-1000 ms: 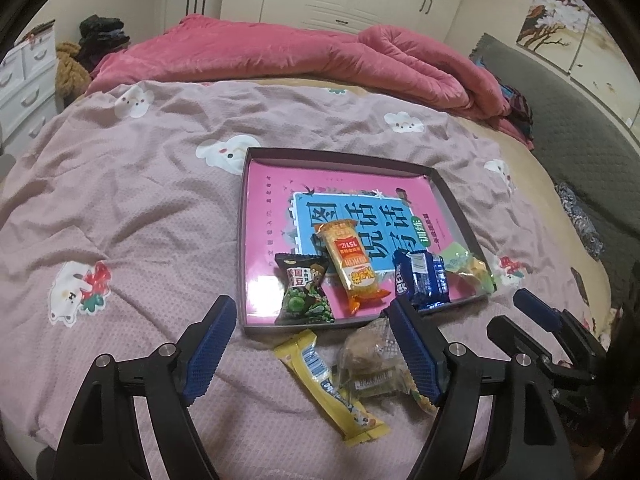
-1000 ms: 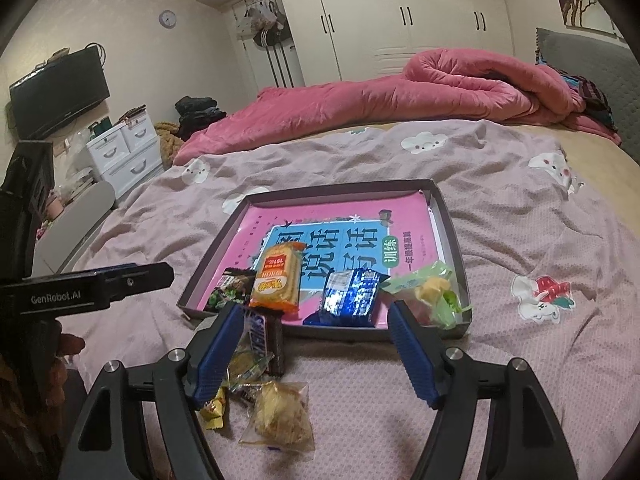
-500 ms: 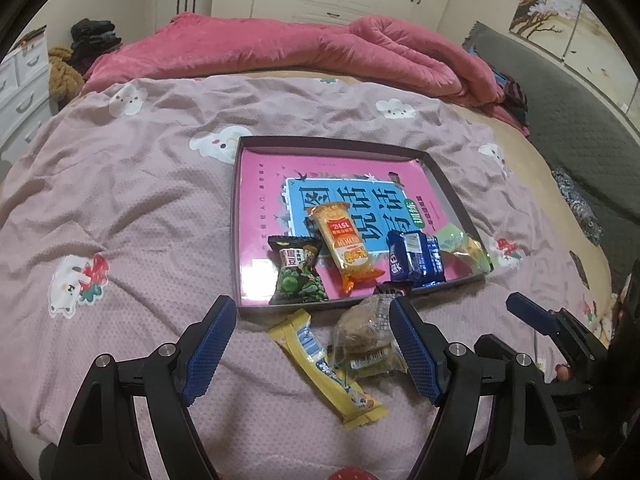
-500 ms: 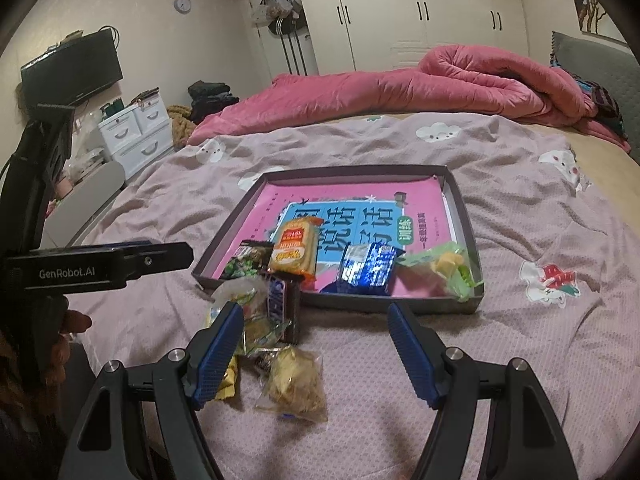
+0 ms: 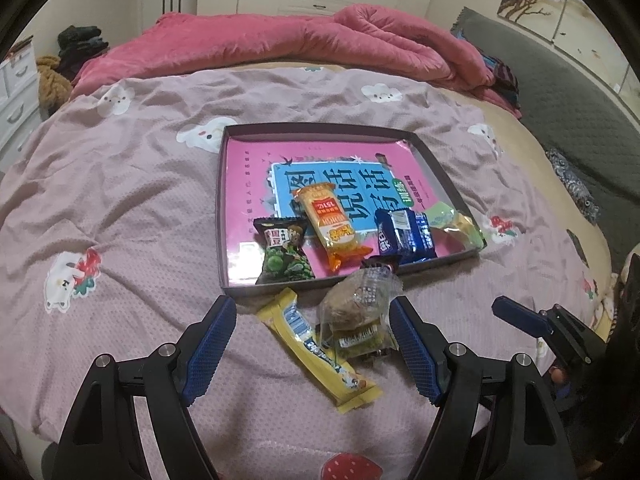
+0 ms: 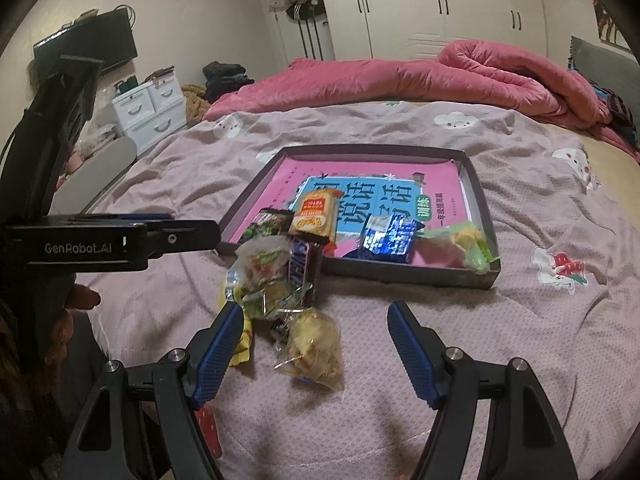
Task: Organize snacks
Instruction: 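Move both open tools toward the clear pastry bags beside the tray, then grasp a clear cookie bag with the left tool while the right grasps a clear bread bag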
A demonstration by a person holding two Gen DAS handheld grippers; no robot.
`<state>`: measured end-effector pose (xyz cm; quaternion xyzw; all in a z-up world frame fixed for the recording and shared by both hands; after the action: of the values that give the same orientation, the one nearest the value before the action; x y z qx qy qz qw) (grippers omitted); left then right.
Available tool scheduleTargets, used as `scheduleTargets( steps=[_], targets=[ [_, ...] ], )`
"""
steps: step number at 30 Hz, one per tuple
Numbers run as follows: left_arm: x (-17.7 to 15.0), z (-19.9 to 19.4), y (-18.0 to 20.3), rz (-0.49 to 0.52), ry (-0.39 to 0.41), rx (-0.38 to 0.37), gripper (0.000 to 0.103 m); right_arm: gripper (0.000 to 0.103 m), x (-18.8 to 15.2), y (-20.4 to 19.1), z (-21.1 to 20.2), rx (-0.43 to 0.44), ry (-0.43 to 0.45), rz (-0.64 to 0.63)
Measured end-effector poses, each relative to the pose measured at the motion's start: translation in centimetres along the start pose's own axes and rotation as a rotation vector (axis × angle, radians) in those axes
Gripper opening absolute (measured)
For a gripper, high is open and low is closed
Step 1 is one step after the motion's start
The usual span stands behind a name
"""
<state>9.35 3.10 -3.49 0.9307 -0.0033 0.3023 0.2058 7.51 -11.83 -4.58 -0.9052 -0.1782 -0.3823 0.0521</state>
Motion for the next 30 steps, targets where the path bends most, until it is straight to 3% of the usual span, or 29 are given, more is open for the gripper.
scheduleTargets(
  steps=[16, 30],
  targets=[
    [-1.8, 1.5, 0.5, 0.019, -0.063, -0.005, 0.08, 0.074, -2.3, -1.2, 2.2, 0.002, -0.102, -0.044],
    [-1.7, 4.1, 0.3, -0.003, -0.093, -0.045, 0.08, 0.073, -3.3, -1.2, 4.4, -0.042, -0.117, -0.075]
  ],
)
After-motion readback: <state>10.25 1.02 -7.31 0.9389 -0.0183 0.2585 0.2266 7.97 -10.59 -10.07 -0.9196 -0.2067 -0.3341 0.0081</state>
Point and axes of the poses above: each gripper's, at about its wrist camera, not at the fingertips, and z roughly the way its jaws point, y to its right, x to its top, the point moved 6 cm from there along z, roughly the way its jaws point, and after that the axes turned 15 degrees about -x, right-handed, at the moved point
